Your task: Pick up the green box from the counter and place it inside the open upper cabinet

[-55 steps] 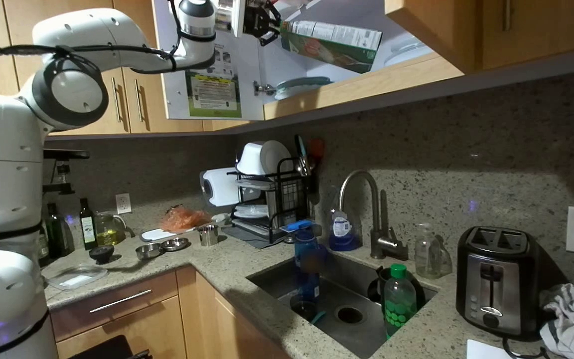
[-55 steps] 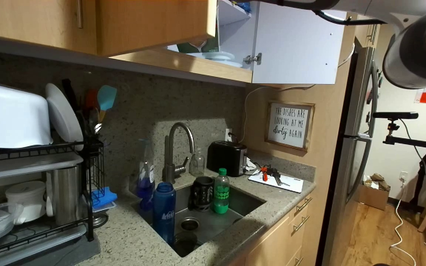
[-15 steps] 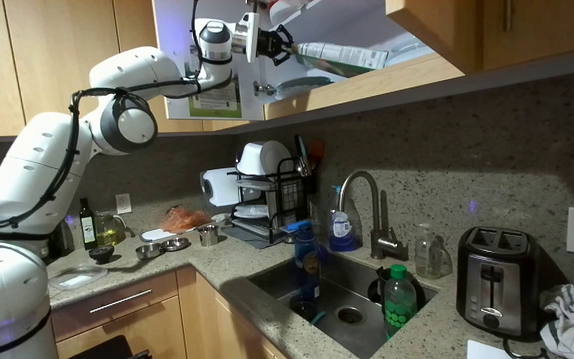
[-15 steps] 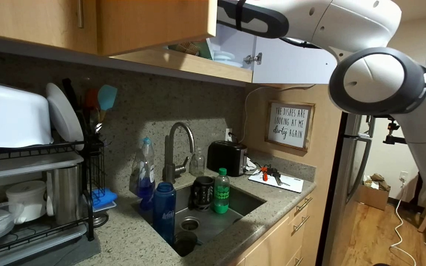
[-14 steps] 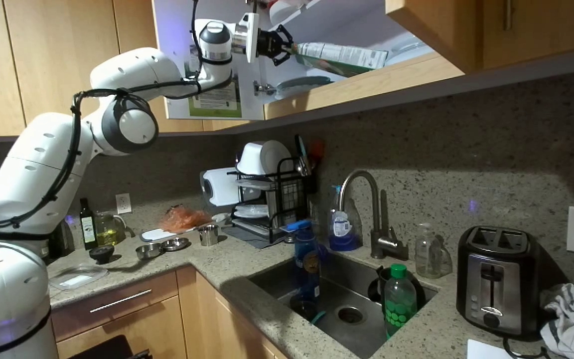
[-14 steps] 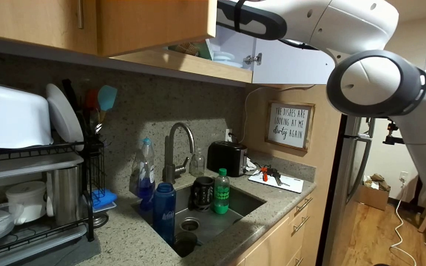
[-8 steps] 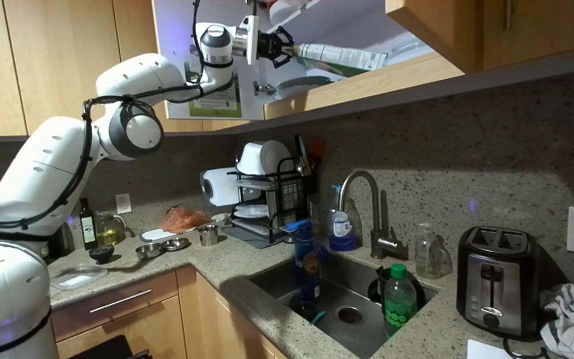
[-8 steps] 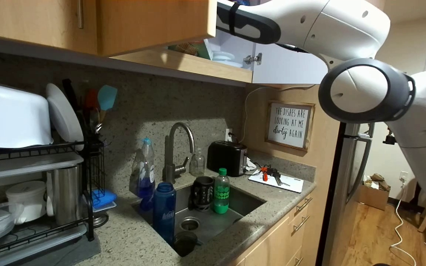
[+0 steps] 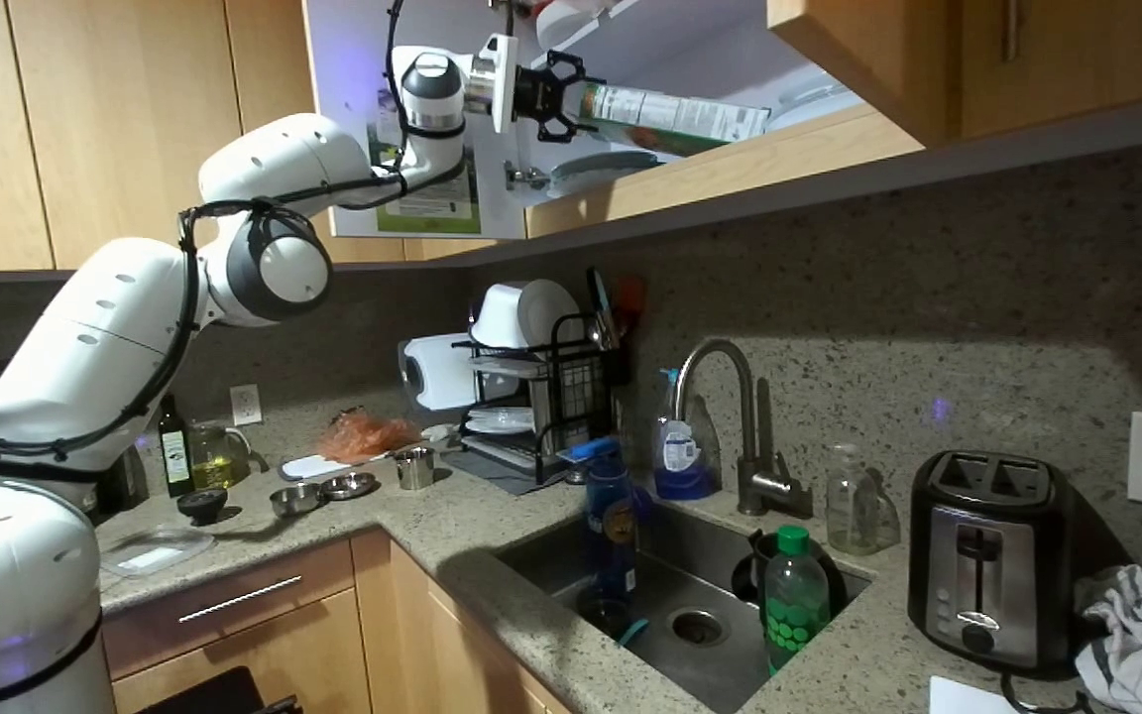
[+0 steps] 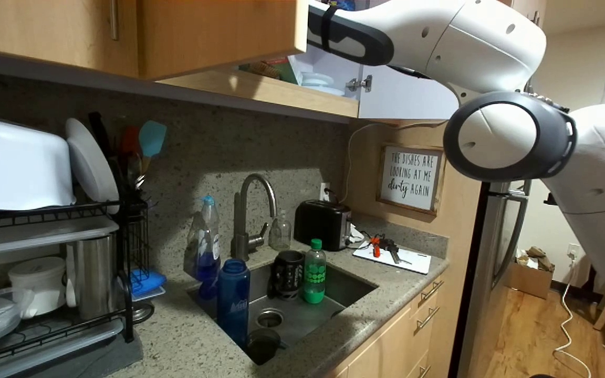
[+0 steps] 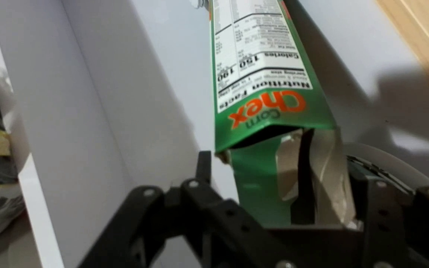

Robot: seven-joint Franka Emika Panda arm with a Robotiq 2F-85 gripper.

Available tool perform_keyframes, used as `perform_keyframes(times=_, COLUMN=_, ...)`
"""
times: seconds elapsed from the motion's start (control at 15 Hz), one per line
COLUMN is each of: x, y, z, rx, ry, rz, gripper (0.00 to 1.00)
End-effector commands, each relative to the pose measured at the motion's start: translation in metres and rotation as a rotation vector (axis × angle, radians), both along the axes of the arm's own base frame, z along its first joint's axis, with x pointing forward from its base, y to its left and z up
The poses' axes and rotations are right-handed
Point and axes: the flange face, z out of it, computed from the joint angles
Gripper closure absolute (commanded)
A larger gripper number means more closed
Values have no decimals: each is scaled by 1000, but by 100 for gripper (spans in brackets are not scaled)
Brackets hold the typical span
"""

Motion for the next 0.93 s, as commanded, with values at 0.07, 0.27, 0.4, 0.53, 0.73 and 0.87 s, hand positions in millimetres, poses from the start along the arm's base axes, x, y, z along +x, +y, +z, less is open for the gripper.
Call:
perform_keyframes(times=0.07, x=-4, y=-1, z=4, rx=-5, ry=16, rz=1, gripper=0)
perform_keyframes(times=0.27, x=-7, y=-1, z=7, rx=-6, ry=22, rz=10, gripper=0)
perform_keyframes(times=0.4, x=-9, y=-1, z=10, rx=-11, ry=25, rz=15, gripper=0)
perform_keyframes(times=0.53, x=-11, y=-1, z=12, rx=-14, ry=28, rz=20, gripper=0)
perform_keyframes(times=0.73, x=-16, y=0, z=17, rx=-12, ry=28, rz=34, gripper=0)
perform_keyframes(times=0.87, x=-19, y=3, z=20, rx=-21, ry=43, rz=51, gripper=0)
